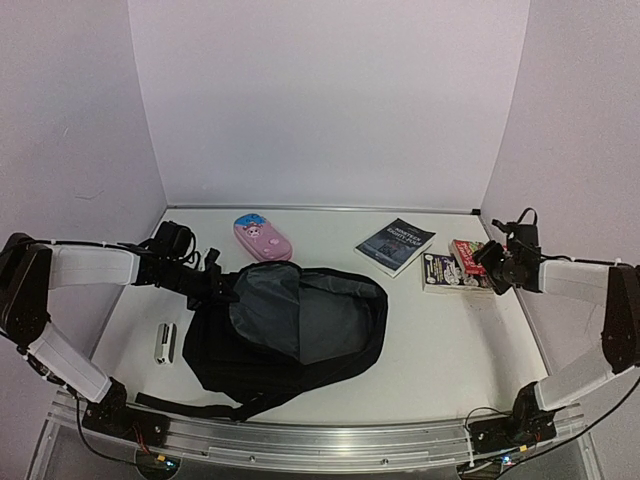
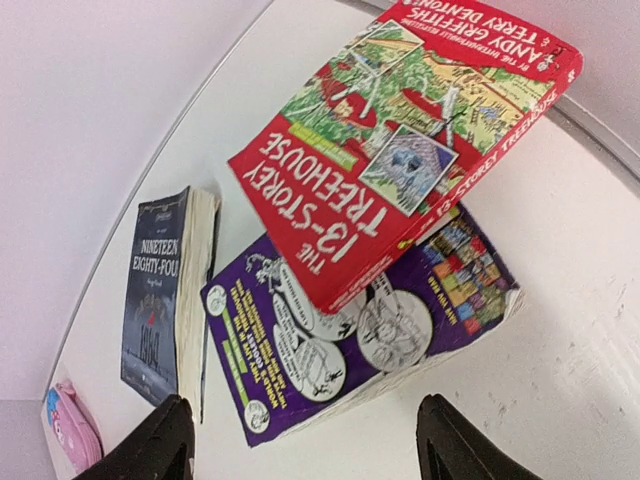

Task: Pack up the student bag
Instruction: Pick up the book from the center of the board.

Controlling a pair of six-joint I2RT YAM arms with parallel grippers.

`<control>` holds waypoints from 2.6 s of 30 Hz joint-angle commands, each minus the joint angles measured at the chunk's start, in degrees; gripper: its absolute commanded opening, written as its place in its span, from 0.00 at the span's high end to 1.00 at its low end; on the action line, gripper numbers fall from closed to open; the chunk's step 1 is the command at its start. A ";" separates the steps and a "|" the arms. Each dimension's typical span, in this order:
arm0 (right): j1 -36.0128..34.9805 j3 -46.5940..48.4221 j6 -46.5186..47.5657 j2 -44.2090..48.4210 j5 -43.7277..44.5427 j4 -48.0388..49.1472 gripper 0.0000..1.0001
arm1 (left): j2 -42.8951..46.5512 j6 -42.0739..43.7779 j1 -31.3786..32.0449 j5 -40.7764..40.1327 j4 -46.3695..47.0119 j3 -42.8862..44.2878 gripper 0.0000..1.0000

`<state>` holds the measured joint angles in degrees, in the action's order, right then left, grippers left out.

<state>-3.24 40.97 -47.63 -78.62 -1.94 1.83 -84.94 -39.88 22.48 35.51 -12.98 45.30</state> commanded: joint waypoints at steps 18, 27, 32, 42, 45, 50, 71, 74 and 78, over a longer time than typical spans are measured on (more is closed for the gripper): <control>14.67 7.04 -1.17 -23.85 -4.84 21.28 0.34 | 0.64 1.25 0.11 -0.79 1.12 2.12 1.00; 15.44 9.46 -4.04 -29.40 -5.48 24.79 0.39 | -0.01 1.30 0.11 -0.80 0.73 3.13 1.00; 15.52 10.69 -5.89 -32.53 -5.39 25.30 0.40 | -0.50 1.34 0.11 -0.81 0.68 3.46 1.00; 15.54 11.15 -9.04 -35.19 -6.24 32.84 0.62 | 0.60 1.53 0.11 -2.50 -0.97 3.04 1.00; 15.54 10.91 -9.68 -34.57 -6.26 35.93 0.76 | 0.80 1.22 0.09 -2.79 -1.09 2.56 1.00; 15.51 10.34 -7.05 -28.56 -5.21 37.81 0.90 | 1.53 0.68 0.11 -3.11 -1.53 2.00 0.99; 2.51 26.70 28.61 -1.25 -32.01 -12.78 1.00 | 10.34 17.04 0.12 -14.37 -20.15 18.10 0.07; -4.84 29.43 30.26 0.78 -31.44 -18.94 1.00 | 9.93 21.32 0.48 -12.25 -19.96 22.70 0.05; -12.81 32.16 28.89 2.15 -34.42 -21.42 1.00 | 8.16 27.25 0.86 -4.64 -18.83 28.97 0.04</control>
<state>-10.49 68.27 -21.33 -80.12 -31.52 -14.46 -76.27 -21.06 22.75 24.23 -32.03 67.21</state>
